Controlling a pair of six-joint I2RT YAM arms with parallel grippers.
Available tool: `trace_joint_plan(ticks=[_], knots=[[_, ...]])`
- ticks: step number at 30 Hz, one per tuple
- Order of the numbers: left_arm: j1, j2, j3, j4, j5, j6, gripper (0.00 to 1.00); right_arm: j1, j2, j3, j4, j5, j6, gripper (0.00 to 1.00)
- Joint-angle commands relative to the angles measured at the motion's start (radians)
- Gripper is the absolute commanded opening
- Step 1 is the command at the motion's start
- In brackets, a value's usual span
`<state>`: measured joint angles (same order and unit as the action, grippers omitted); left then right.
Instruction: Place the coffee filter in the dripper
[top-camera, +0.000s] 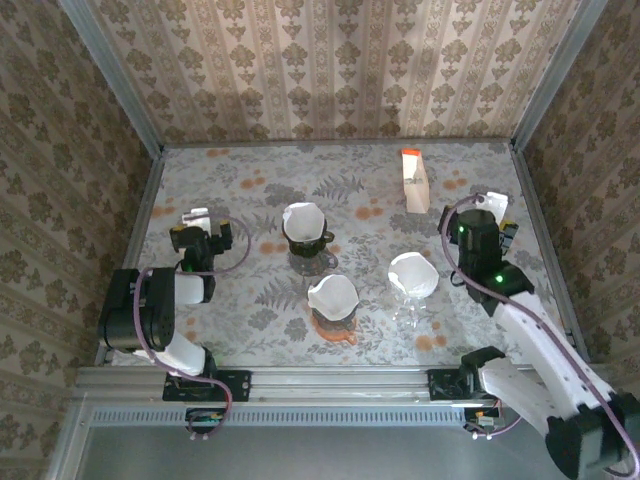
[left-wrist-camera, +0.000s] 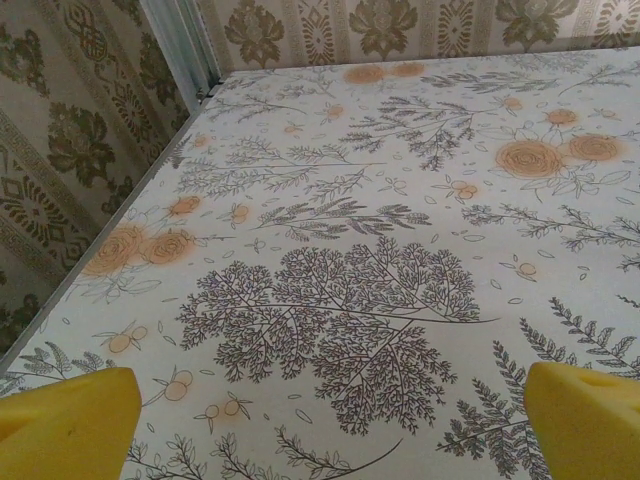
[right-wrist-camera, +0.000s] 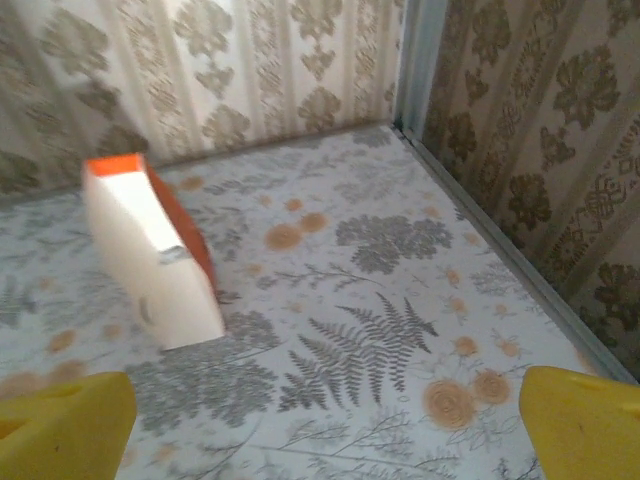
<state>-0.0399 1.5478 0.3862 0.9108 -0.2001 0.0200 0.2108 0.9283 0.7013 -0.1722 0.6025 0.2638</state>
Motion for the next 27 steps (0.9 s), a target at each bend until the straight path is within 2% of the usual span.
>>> trace_joint_plan(ticks=[1,4,9,15,19,22,23,24,25,27], knots=[[-0.007,0.003,-0.007,0.026,-0.013,0.004,1.00,-0.068,0.100,-0.087,0.244,-0.107,-0.087,1.00],[-0.009,0.003,-0.007,0.025,-0.016,0.005,1.00,-0.102,0.204,-0.177,0.488,-0.143,-0.123,1.00],[-0.011,0.004,-0.007,0.024,-0.018,0.004,1.00,-0.140,0.377,-0.243,0.746,-0.226,-0.158,1.00],[-0.011,0.004,-0.006,0.024,-0.018,0.005,1.00,-0.170,0.557,-0.247,0.914,-0.298,-0.172,1.00],[-0.009,0.003,-0.006,0.023,-0.016,0.005,1.00,-0.183,0.563,-0.216,0.859,-0.394,-0.189,1.00],[-0.009,0.003,-0.006,0.024,-0.017,0.004,1.00,-0.191,0.573,-0.267,0.957,-0.443,-0.196,1.00],[-0.009,0.004,-0.006,0.023,-0.015,0.004,1.00,-0.189,0.610,-0.314,1.099,-0.434,-0.202,1.00],[-0.009,0.003,-0.006,0.023,-0.015,0.004,1.00,-0.182,0.622,-0.338,1.141,-0.396,-0.196,1.00],[-0.008,0.003,-0.006,0.023,-0.015,0.004,1.00,-0.184,0.594,-0.324,1.062,-0.381,-0.181,1.00],[-0.008,0.003,-0.006,0.023,-0.014,0.004,1.00,-0.182,0.613,-0.321,1.097,-0.374,-0.188,1.00]])
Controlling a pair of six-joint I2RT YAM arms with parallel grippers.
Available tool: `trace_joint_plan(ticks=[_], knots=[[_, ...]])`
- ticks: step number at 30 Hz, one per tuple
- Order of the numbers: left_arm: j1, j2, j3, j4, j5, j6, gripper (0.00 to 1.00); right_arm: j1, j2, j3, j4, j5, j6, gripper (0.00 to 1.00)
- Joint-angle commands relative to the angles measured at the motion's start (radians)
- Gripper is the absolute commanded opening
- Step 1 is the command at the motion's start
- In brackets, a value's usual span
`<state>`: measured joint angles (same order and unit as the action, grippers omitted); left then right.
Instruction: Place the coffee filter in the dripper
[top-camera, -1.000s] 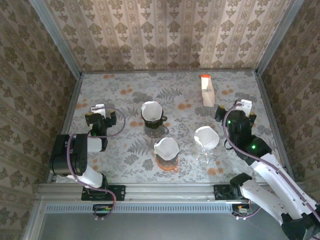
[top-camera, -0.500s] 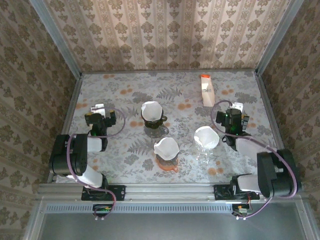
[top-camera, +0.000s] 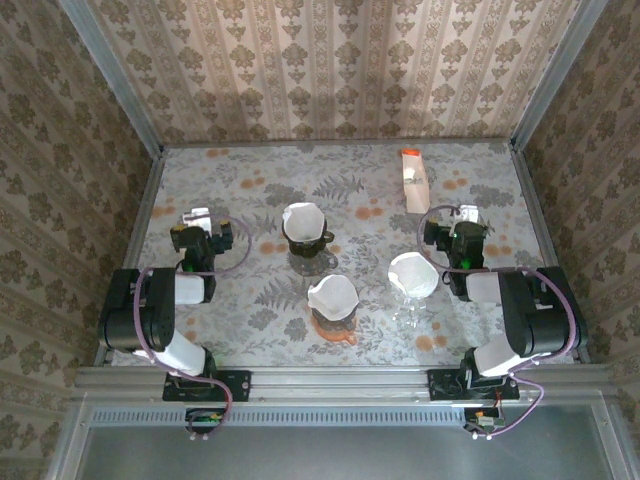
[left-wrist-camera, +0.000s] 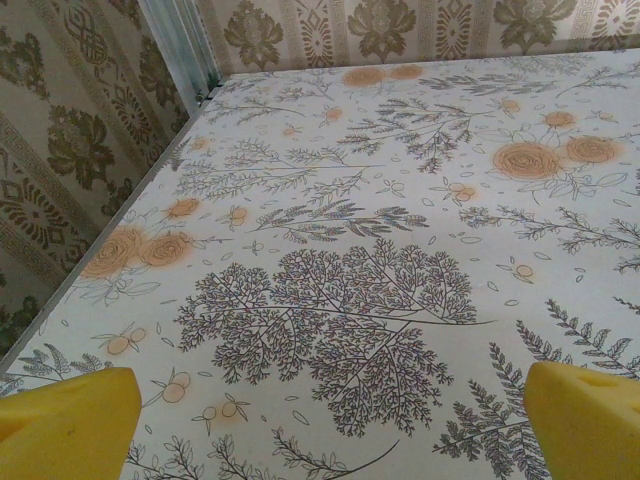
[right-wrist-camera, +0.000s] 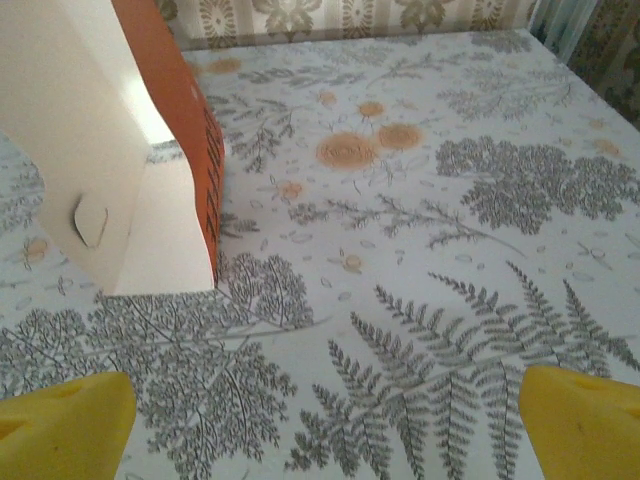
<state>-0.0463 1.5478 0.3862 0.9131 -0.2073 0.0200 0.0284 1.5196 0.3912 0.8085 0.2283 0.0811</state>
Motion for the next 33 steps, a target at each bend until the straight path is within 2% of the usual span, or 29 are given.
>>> trace_joint_plan(ticks=[1,8,33], knots=[[0.000,0.004,-0.006,0.021,-0.006,0.005,1.00,0.001,0.009,-0.004,0.080,0.001,-0.002,1.00],[0.000,0.004,-0.006,0.021,-0.006,0.005,1.00,0.018,0.008,-0.012,0.097,0.060,0.001,1.00],[-0.009,0.002,-0.007,0.027,-0.008,0.017,1.00,0.019,0.011,-0.008,0.093,0.063,-0.001,1.00]])
